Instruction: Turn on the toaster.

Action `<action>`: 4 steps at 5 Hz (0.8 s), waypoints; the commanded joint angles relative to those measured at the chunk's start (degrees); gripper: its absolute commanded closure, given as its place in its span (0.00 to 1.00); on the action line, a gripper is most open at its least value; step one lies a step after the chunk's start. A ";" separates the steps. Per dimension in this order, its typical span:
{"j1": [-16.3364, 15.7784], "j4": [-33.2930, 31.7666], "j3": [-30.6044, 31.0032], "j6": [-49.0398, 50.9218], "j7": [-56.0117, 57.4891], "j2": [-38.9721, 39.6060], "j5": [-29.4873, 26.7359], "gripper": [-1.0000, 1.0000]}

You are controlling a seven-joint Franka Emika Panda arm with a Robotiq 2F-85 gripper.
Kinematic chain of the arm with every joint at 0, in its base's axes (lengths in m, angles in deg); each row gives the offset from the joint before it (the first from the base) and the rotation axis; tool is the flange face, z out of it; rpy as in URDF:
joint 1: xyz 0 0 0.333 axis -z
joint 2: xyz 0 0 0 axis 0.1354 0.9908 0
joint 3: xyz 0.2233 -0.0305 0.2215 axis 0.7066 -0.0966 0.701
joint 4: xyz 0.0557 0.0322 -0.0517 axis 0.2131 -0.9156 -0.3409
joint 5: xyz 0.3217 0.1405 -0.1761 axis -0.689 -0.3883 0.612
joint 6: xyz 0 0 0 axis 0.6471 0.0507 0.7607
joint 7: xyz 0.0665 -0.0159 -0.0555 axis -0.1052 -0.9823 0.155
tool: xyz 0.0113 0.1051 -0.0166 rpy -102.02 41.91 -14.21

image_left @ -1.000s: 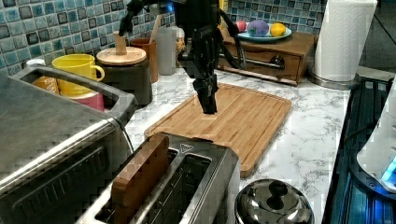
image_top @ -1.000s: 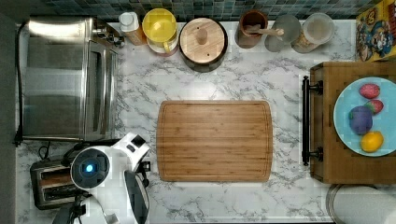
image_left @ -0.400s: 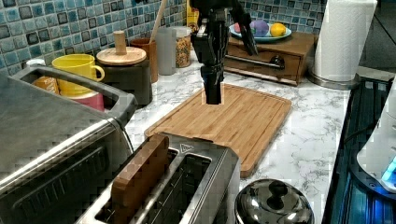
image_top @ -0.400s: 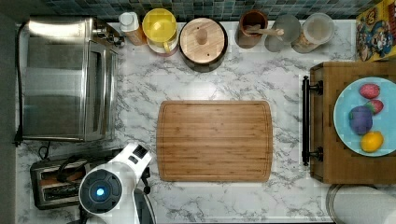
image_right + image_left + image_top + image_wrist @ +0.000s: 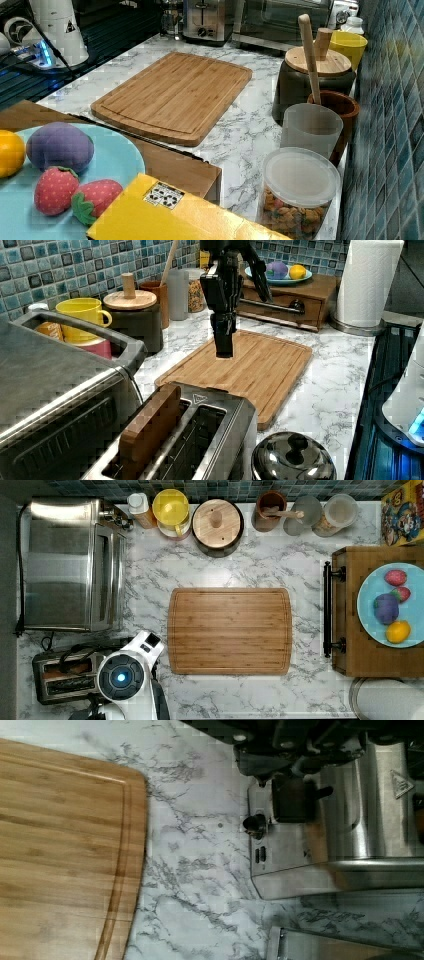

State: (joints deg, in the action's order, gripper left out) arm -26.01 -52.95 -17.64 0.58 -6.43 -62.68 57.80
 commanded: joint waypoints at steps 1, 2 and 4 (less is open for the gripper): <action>-4.60 -0.32 0.23 -2.99 -0.49 -1.36 -5.12 1.00; -4.21 -0.29 1.08 -5.45 -5.48 0.54 -1.46 1.00; -1.79 -0.09 2.48 -9.46 -9.68 1.32 -0.03 1.00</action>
State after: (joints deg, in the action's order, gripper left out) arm -29.10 -53.51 -14.82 -5.72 -11.95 -59.14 57.87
